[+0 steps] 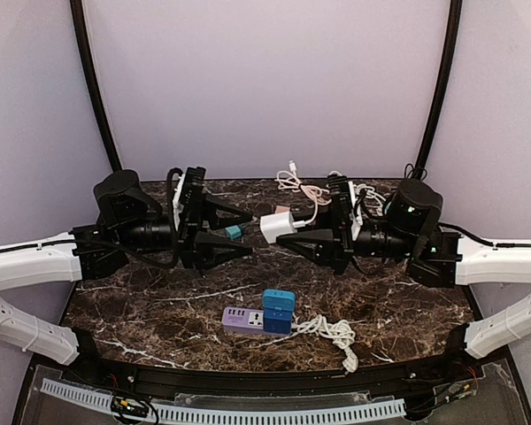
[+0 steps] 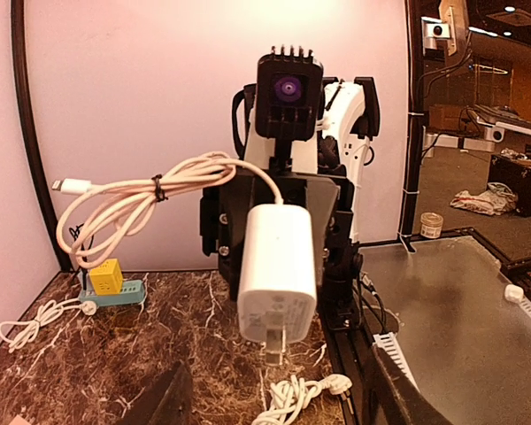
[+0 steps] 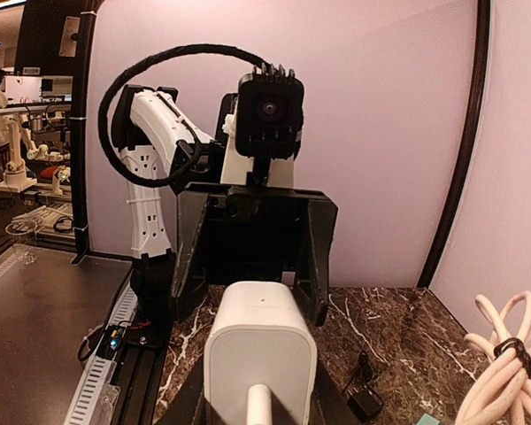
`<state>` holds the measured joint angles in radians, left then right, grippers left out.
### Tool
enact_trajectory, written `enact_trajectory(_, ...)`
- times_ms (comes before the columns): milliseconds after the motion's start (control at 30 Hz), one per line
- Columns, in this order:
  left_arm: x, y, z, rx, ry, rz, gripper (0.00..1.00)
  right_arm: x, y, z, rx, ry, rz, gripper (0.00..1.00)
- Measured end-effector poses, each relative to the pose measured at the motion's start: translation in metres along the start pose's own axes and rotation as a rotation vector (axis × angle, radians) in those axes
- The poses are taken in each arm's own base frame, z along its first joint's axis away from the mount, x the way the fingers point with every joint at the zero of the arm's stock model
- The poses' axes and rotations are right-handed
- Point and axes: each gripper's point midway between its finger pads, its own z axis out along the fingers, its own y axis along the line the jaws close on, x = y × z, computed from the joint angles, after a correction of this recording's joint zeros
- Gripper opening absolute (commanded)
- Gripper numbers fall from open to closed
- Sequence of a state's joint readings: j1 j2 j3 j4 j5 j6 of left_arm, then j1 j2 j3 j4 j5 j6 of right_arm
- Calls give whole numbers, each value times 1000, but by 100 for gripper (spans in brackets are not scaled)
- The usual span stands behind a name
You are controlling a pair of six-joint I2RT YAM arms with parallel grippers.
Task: Insert the plug
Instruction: Adjust the plug.
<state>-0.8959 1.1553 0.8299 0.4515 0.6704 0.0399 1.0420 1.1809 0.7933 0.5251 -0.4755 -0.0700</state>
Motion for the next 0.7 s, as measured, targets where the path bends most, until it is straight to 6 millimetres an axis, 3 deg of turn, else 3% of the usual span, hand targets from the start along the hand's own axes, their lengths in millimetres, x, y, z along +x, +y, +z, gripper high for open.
enact_trajectory(133,-1,-9,4,40,-5,-23,46,-3,4,4,-13,-7,-4,0)
enact_trajectory(367,0,-14,16,46,-2,-27,42,3,6,11,-23,6,-1,0)
enact_trajectory(433,-3,-16,18,51,-11,-19,31,3,5,12,-22,6,-4,0)
enact_trajectory(500,-6,-15,20,43,-17,-14,11,2,6,12,-27,4,-8,0)
enact_trajectory(533,-8,-14,20,38,-20,-17,6,2,6,12,-31,4,-11,0)
enact_trajectory(700,-11,-13,21,32,-33,19,1,-1,6,11,-27,-2,0,0)
